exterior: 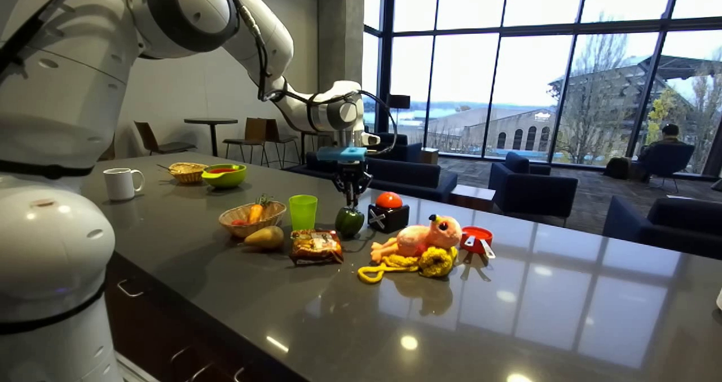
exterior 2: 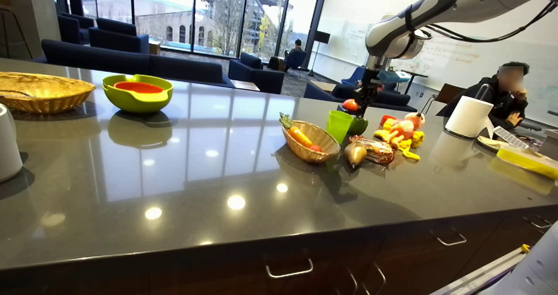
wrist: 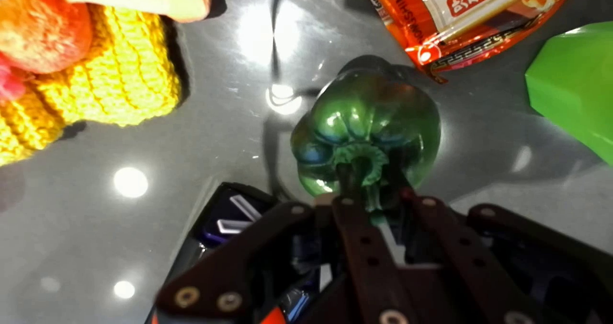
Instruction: Put the green bell pepper in the basket on the right.
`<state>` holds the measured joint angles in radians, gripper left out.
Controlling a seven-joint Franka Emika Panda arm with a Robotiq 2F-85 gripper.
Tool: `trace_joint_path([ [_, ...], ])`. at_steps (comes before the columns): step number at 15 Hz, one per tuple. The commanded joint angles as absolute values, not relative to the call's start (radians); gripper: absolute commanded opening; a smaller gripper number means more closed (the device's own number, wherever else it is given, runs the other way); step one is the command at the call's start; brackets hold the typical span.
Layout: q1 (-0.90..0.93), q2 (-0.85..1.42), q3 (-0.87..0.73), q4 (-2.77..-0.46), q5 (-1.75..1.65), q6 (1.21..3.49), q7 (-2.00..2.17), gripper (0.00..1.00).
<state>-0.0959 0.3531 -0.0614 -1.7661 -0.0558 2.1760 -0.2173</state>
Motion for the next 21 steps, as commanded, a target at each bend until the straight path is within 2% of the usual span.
trace_joint_path([
  [1, -0.091, 0.304, -0.064, -1.798, -0.074, 2.159, -0.184, 0.05],
  [8, -0.088, 0.285, -0.067, -1.798, -0.082, 2.145, -0.163, 0.05],
  [9, -0.089, 0.286, -0.066, -1.797, -0.079, 2.144, -0.164, 0.07],
  [10, -0.089, 0.288, -0.064, -1.794, -0.075, 2.143, -0.165, 0.43],
  [11, -0.089, 0.289, -0.062, -1.791, -0.071, 2.147, -0.166, 0.39],
  [12, -0.088, 0.291, -0.062, -1.790, -0.070, 2.153, -0.166, 0.39],
  [13, -0.088, 0.294, -0.060, -1.786, -0.067, 2.161, -0.170, 0.43],
  [15, -0.088, 0.301, -0.057, -1.780, -0.067, 2.179, -0.181, 0.54],
  [21, -0.096, 0.325, -0.040, -1.763, -0.060, 2.230, -0.265, 0.95],
])
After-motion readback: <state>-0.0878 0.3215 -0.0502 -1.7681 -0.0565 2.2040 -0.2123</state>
